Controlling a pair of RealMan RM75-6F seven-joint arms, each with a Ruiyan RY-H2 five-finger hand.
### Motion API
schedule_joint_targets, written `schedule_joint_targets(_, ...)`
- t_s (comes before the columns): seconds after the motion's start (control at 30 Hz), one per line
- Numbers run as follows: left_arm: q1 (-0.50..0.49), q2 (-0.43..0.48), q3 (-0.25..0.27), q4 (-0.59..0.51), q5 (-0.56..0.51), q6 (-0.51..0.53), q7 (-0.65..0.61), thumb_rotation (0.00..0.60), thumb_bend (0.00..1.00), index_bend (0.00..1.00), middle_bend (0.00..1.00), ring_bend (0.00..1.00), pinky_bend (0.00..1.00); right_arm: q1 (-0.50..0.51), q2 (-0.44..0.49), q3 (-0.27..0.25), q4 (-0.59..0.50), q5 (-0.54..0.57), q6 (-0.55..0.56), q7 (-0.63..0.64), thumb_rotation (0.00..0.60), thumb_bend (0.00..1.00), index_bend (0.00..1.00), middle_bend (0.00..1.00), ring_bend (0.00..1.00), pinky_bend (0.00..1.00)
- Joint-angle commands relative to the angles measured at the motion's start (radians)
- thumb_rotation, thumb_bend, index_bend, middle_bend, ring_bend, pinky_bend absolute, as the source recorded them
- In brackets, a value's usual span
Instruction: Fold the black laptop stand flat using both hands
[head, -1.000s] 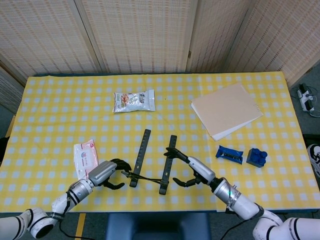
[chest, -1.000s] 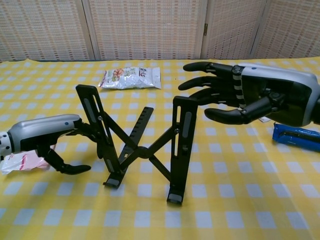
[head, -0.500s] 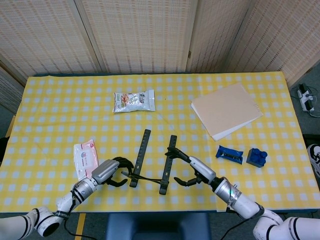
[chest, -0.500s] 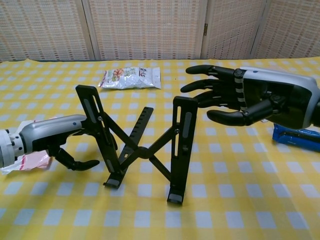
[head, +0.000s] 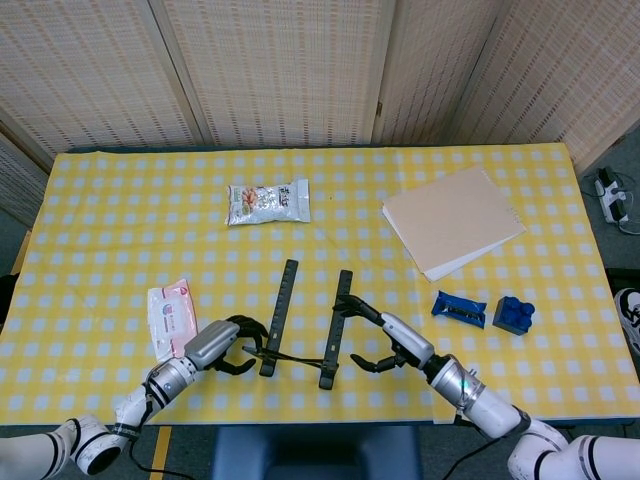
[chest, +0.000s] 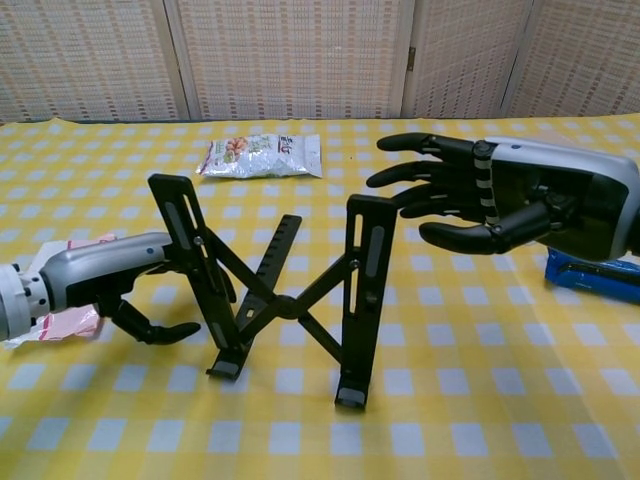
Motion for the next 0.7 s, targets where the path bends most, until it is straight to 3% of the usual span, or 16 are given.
schedule_joint_targets(0.03, 0.002, -0.003, -0.001, 0.002, 0.001, 0.003, 0.0, 0.6, 0.45, 0.53, 0.34, 0.23, 0.19, -0.002, 0.001, -0.001, 0.0, -0.001, 0.001, 0.0, 0.6, 0.42, 0.0, 0.15, 0.16, 0.1)
schedule_joint_targets(0.23, 0.002, -0.001, -0.01, -0.001, -0.009, 0.0, -0.008, 0.6, 0.45, 0.46, 0.34, 0.2, 0.18, -0.005, 0.004, -0.003, -0.001, -0.009, 0.006, 0.006, 0.6, 0.42, 0.0, 0.15, 0.16, 0.1)
schedule_joint_targets(0.7, 0.004, -0.006, -0.007, -0.019, -0.004, 0.0, 0.007, 0.6, 0.45, 0.51, 0.34, 0.21, 0.18, -0.01, 0.003, -0.005, 0.012, -0.017, 0.015, 0.029, 0.6, 0.42, 0.0, 0.15, 0.16, 0.1)
